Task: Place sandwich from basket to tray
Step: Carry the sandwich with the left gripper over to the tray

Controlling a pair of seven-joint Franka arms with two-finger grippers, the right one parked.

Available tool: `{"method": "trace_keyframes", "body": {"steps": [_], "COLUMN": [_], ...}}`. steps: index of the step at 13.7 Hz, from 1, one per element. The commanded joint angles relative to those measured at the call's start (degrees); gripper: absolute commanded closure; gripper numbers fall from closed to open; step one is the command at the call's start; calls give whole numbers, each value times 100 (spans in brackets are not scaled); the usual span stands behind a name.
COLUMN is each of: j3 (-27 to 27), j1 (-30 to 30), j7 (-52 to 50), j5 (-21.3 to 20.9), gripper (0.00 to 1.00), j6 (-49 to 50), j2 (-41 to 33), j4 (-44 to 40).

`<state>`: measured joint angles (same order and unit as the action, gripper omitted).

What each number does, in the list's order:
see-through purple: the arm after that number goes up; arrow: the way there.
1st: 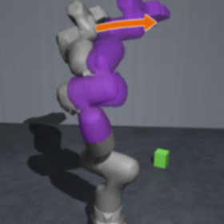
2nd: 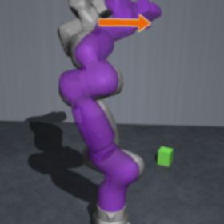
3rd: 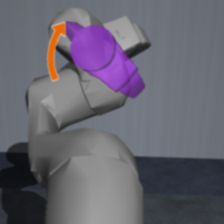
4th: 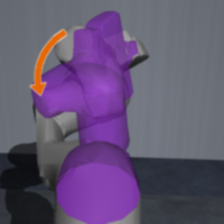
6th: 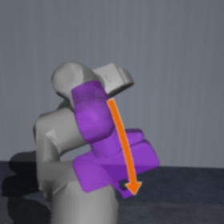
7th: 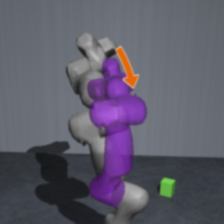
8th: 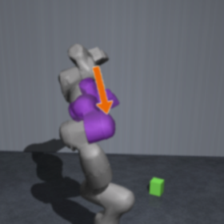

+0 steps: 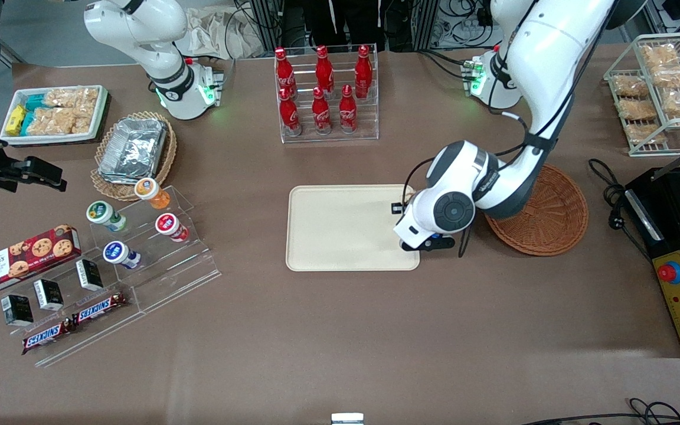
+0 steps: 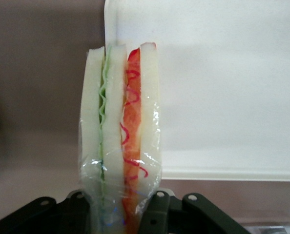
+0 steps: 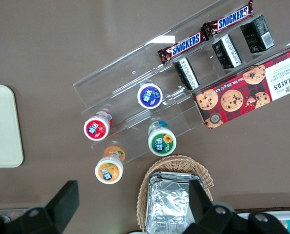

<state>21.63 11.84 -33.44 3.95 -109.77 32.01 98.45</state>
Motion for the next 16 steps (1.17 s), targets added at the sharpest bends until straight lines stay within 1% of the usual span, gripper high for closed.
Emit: {"method": "trace_keyframes", "body": {"steps": [1,3,5,10,12,13,14,15,16], "j3": [121,139,87,78,25,16,16,16,16], "j1": [38,73,406,399,407,407,407,399,399], "j7": [-110,-110,-110,-102,-93,-93,-93,-84,-75], "j5": [-315,-456,-465,-623,-632,-632,-667,-667,-667], "gripper": [65,65,65,64,59,45,2,0,0], "j6": [-122,-324,-465,-580,-571,-571,-571,-554,-545], "j2": [323,499,613,746,755,755,755,746,728], "j4": [-203,-203,-229,-221,-203,-203,-203,-212,-229]}}
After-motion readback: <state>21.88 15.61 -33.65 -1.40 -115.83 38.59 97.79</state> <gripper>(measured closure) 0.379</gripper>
